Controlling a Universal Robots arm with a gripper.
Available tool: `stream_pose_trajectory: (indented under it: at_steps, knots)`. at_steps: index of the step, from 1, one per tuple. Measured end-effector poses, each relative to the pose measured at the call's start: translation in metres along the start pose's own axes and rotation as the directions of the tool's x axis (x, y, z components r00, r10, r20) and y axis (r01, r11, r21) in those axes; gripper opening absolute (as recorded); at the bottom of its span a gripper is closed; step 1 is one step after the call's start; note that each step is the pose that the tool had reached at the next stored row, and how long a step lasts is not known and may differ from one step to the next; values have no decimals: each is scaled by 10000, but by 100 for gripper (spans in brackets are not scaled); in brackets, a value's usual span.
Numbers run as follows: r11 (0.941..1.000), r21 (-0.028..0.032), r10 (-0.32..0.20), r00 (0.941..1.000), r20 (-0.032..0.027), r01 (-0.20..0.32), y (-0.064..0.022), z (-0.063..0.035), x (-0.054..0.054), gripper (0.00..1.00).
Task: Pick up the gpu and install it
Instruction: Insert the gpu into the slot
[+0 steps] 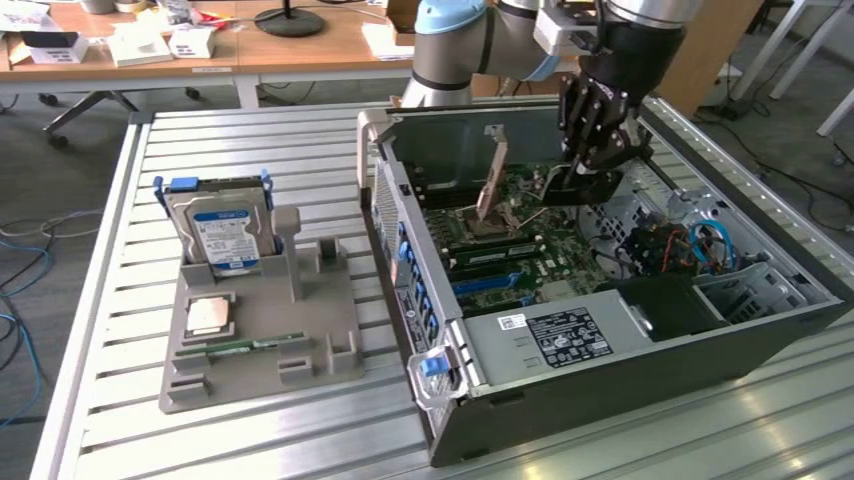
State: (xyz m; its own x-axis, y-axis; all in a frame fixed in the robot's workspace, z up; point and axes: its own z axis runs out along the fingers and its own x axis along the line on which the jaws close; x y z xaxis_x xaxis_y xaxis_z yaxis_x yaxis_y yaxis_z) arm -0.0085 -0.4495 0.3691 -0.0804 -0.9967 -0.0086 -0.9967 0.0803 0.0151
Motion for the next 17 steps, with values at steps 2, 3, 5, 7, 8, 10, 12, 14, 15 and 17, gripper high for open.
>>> stream_pose_trajectory:
  at_steps: [2, 3, 5, 7, 8, 10, 12, 14, 15, 17]
  knots:
    - [10000, -1, -2, 10000, -1, 2, 19, 31, 2, 27]
    - [10000, -1, -8, 10000, -1, 8, 23, 42, 2, 27]
    - [10000, -2, -78, 10000, 5, 78, 34, 63, 6, 27]
    - [9998, -3, -216, 9998, 8, 216, 40, 83, 13, 27]
    - [9996, -4, -279, 9996, 8, 279, 42, 90, 15, 27]
    - [9991, -5, -424, 9991, 5, 424, 49, 105, 24, 27]
    - [9984, -6, -558, 9984, 7, 558, 63, 122, 28, 27]
    - [9981, -7, -617, 9981, 6, 617, 85, 150, 30, 27]
    - [9980, -7, -629, 9980, 6, 629, 96, 168, 31, 27]
    - [9979, -8, -648, 9979, 5, 648, 113, 204, 33, 27]
